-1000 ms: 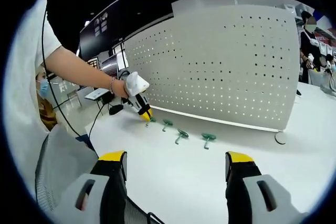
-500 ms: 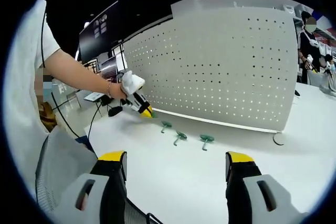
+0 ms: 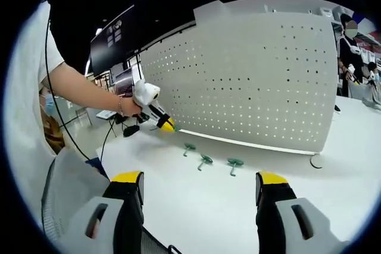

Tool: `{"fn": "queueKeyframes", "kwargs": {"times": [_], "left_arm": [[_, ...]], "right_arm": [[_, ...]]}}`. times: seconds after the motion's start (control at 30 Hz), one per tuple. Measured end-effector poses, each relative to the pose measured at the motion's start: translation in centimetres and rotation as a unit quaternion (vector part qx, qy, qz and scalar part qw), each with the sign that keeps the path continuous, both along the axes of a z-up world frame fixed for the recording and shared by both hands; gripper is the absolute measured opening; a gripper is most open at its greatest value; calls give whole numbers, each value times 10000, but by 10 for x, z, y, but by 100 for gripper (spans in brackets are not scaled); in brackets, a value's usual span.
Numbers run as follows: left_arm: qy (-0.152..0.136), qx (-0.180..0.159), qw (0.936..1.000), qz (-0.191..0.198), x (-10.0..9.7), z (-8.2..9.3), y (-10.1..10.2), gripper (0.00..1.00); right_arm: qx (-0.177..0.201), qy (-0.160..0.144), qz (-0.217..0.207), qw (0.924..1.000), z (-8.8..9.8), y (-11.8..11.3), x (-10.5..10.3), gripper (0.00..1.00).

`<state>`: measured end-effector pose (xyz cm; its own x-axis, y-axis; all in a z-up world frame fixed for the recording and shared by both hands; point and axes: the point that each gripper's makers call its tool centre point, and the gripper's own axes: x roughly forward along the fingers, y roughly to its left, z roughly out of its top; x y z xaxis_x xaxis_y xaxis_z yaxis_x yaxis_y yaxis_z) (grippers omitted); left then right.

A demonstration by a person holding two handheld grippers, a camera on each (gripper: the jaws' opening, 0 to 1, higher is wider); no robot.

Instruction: Insert the hook assembly into the mounting plate slot until the hook locks in place.

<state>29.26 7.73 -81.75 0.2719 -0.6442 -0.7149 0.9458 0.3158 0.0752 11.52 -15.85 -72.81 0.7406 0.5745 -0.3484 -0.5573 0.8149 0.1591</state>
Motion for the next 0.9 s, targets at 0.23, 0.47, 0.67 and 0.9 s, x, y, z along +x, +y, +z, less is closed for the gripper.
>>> {"fn": "queueKeyframes", "kwargs": {"times": [0.23, 0.47, 0.67, 0.9], "left_arm": [[-71, -212, 9998, 10, -7, 11, -8, 2], [-187, -495, 9985, 106, -15, 27, -17, 2], [-277, -806, 9956, 378, -18, 37, -22, 2], [-402, -1140, 9911, 553, -23, 56, -27, 2]], "right_arm": [[53, -54, -5, 10000, 2, 0, 1, 74], [119, -100, -20, 9999, 4, 1, 1, 73], [150, -148, -7, 9998, 6, 2, 1, 73], [201, -228, 27, 9995, 13, 5, 2, 73]]}}
